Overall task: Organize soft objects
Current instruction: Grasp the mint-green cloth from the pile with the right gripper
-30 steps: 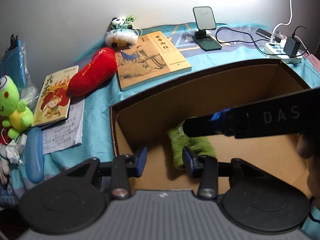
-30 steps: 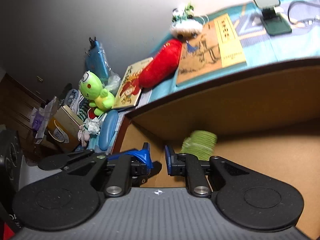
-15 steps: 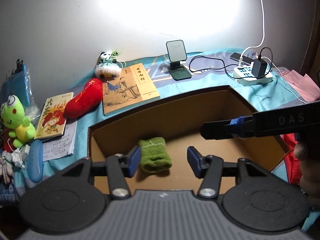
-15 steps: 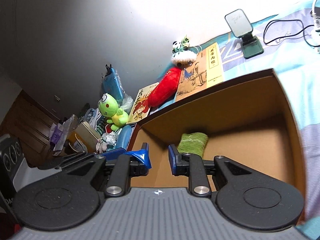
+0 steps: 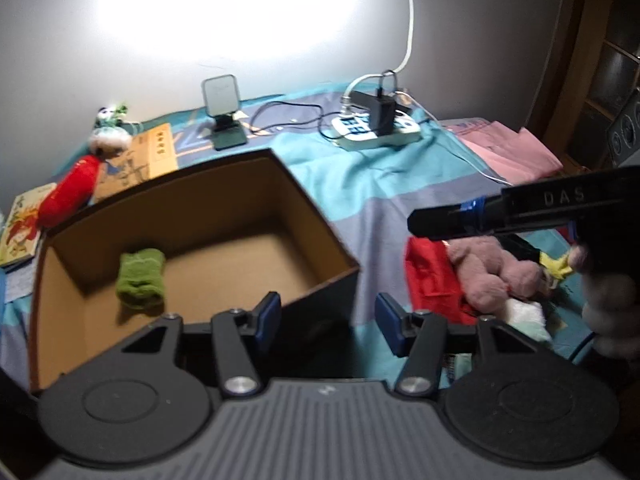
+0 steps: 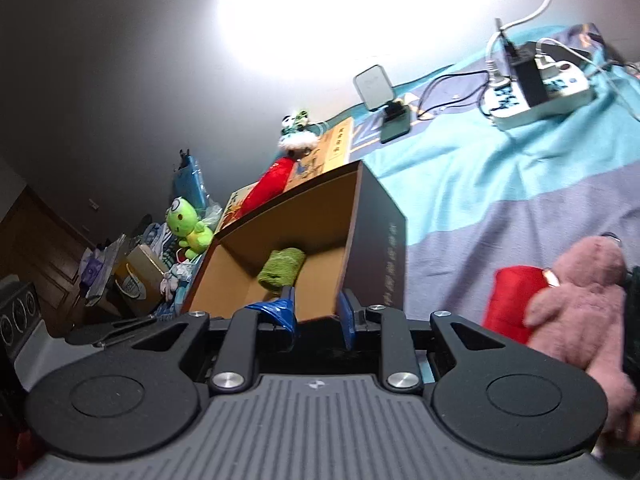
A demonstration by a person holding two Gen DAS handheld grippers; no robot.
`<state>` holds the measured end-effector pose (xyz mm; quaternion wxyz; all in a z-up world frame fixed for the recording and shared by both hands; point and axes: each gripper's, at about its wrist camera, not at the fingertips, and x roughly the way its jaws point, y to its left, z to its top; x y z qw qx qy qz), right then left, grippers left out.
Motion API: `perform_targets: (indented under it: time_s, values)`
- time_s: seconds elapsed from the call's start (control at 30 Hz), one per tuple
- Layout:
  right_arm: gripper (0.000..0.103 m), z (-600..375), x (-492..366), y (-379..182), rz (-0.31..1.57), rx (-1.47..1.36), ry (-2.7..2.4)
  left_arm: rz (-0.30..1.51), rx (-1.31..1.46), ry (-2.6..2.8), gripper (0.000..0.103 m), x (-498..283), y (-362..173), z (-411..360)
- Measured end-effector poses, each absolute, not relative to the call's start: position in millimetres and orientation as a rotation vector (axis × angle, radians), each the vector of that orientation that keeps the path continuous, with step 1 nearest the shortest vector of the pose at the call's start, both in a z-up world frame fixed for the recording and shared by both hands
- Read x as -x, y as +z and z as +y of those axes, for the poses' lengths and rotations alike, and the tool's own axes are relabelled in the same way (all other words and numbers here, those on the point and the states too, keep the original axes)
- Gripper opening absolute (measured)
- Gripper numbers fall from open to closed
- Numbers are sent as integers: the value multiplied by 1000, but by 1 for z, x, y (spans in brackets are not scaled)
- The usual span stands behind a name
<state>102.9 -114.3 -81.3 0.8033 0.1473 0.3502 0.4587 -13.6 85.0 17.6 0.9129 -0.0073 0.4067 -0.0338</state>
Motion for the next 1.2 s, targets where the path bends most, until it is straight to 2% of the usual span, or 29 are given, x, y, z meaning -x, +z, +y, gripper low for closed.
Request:
perform_targets:
  time_s: [0.2,0.4,0.57,0.73,0.93,0.97,1.0,1.1,1.2]
  values:
    - [7,-186,-111,-91,809,-358,887,920,70,-258,64,16,-15,36]
    - [8,-224,-104,-109,914,-265,892,1029,109,-397,68,12,-54,0]
    - [9,-247,-97,-123,977,-228,890,1103,165,-425,76,1,-85,-10]
    - [9,-247,-90,-139,1016,-164,907,1139,208,-391,77,-7,-103,-9]
    - [5,-233,-82,-154,1019,-115,935,1124,204,-411,41,-6,-101,-8]
    - [4,-232,-83,-156,1026,-113,937,1119,197,-415,25,-5,-99,-8]
    - [3,-230,-83,-156,1032,-109,939,1108,188,-414,14,-3,-97,-7]
    - [2,-223,-78,-154,1031,-98,973,1077,185,-403,7,1,-87,2]
    - [2,-212,-73,-150,1035,-95,1008,1036,197,-395,6,7,-73,15]
